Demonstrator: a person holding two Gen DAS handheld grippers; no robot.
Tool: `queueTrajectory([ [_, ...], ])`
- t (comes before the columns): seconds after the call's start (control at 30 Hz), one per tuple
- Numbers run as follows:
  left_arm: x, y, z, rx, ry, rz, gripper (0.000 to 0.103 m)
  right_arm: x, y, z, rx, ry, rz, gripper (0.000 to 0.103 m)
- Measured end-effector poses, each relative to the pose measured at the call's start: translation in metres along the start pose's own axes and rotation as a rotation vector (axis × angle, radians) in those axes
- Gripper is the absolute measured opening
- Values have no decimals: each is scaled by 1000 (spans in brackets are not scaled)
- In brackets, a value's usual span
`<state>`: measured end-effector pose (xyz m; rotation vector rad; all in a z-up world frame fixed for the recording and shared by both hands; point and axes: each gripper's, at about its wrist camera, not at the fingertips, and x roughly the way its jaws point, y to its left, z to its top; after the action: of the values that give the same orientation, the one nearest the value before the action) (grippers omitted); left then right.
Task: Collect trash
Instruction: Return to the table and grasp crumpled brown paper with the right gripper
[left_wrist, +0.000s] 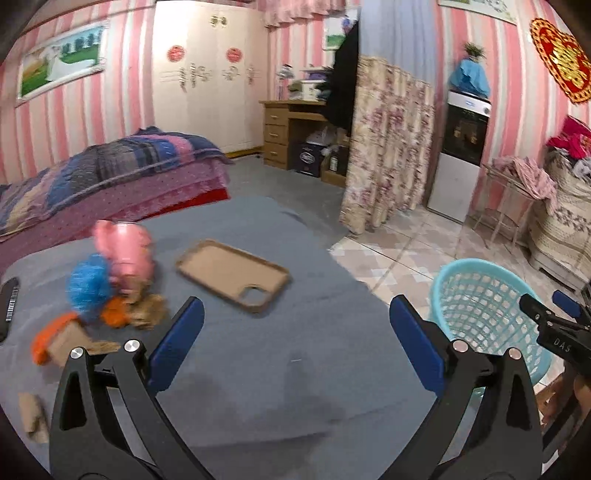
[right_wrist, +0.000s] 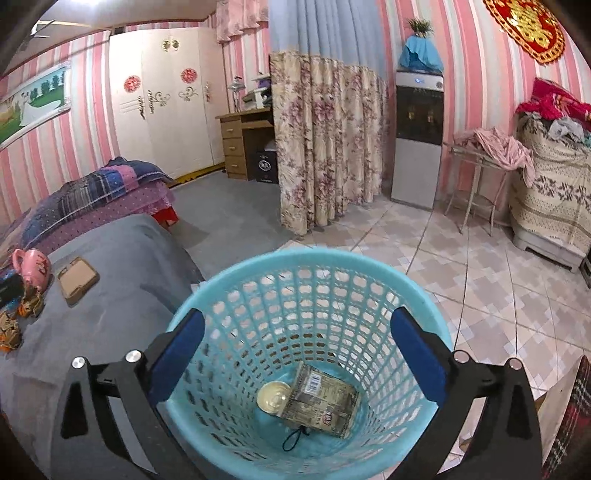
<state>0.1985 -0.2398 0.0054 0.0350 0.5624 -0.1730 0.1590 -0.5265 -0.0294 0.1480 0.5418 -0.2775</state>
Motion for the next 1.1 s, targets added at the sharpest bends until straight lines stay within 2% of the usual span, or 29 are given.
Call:
queueTrajectory([
  [0.13,-36,40,4,-27,-45,79,97,-18,26,7,-45,-37,42,99],
  [0.3,-81,99,4,-72,-88,178,97,-47,68,9,-76,-64,153,99],
  [0.5,-124,165,-3,-117,-66,292,97,-79,141,7,-89,-47,324,99],
  [0.63,-147,199,-10,-129,-73,360,97,-102,202,4,-170,-66,400,99],
  [0.87,-172,258,-29,-213,-74,410,98,-130,276,-13,-283,-72,479,99],
  [1.1,-176,304,-49,-259,-61,461,97,-143,318,-22,-383,-98,479,99],
])
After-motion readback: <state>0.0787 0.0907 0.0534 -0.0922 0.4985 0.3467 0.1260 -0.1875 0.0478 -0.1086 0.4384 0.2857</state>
